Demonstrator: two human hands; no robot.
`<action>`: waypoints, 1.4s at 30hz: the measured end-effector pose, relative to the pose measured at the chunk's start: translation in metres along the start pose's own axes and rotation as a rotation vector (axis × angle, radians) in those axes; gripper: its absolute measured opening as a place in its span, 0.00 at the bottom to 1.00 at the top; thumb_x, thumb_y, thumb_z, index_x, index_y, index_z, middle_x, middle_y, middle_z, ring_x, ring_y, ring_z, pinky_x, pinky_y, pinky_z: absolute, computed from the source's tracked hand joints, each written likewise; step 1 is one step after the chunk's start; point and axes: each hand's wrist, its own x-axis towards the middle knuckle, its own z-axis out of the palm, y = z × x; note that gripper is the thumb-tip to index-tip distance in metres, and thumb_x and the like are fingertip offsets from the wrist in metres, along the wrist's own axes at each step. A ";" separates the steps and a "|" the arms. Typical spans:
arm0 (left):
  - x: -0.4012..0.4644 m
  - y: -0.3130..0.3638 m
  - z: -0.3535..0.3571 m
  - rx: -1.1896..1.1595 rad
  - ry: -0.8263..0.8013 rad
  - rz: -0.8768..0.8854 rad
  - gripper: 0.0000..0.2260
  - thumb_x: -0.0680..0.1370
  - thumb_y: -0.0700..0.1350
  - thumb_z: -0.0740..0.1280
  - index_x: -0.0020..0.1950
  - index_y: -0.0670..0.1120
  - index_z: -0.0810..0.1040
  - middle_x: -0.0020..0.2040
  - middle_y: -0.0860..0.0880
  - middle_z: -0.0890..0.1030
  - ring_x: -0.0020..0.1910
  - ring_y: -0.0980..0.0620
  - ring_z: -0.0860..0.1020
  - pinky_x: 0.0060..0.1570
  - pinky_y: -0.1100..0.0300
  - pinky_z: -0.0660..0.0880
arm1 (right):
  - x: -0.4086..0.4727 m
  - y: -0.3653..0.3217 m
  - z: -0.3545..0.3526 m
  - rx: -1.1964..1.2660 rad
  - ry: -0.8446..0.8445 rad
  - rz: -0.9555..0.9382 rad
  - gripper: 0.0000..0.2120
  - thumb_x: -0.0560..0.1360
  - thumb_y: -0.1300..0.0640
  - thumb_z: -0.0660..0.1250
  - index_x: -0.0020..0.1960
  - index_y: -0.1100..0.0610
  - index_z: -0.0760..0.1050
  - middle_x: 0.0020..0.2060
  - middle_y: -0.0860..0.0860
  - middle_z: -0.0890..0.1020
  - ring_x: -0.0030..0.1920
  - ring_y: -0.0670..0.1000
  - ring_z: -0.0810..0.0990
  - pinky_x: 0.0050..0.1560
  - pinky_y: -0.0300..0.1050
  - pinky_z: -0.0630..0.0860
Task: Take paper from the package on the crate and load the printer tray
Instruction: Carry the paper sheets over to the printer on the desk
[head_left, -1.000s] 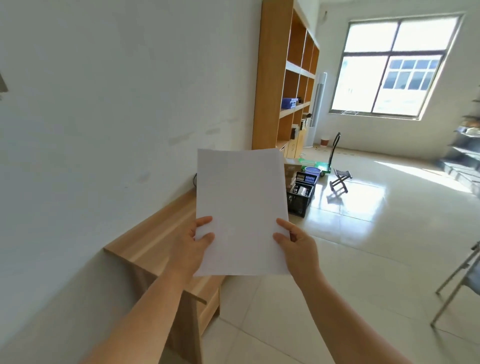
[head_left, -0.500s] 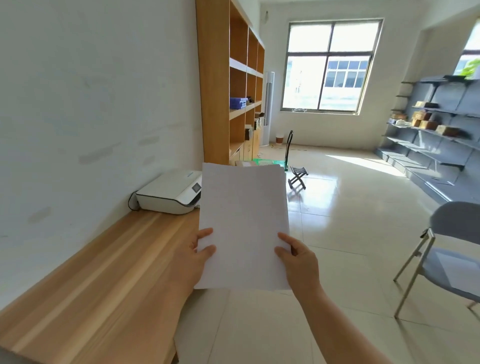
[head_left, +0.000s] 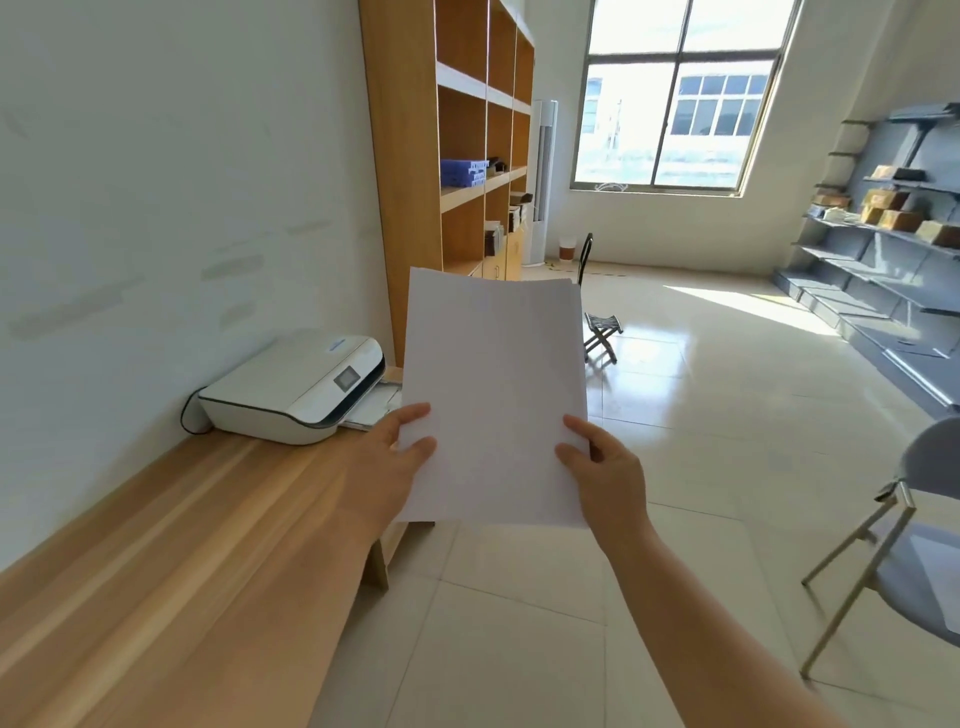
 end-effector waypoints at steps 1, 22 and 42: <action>0.015 -0.002 0.004 0.003 -0.001 -0.001 0.15 0.77 0.43 0.68 0.60 0.59 0.76 0.59 0.54 0.78 0.52 0.52 0.80 0.46 0.58 0.79 | 0.017 0.004 0.003 0.002 -0.002 0.004 0.16 0.73 0.63 0.70 0.57 0.47 0.81 0.54 0.50 0.83 0.53 0.52 0.81 0.58 0.49 0.78; 0.334 -0.060 0.117 0.001 -0.066 0.026 0.15 0.77 0.42 0.68 0.59 0.57 0.76 0.60 0.50 0.78 0.53 0.49 0.79 0.46 0.58 0.79 | 0.328 0.059 0.032 -0.036 0.053 0.057 0.16 0.73 0.63 0.70 0.57 0.48 0.81 0.52 0.50 0.83 0.50 0.51 0.81 0.54 0.45 0.78; 0.470 -0.073 0.114 0.120 0.610 -0.115 0.14 0.76 0.42 0.68 0.57 0.59 0.76 0.54 0.54 0.80 0.49 0.55 0.79 0.40 0.69 0.75 | 0.594 0.096 0.180 -0.095 -0.646 -0.052 0.15 0.76 0.56 0.68 0.62 0.44 0.76 0.59 0.48 0.79 0.54 0.53 0.79 0.56 0.57 0.79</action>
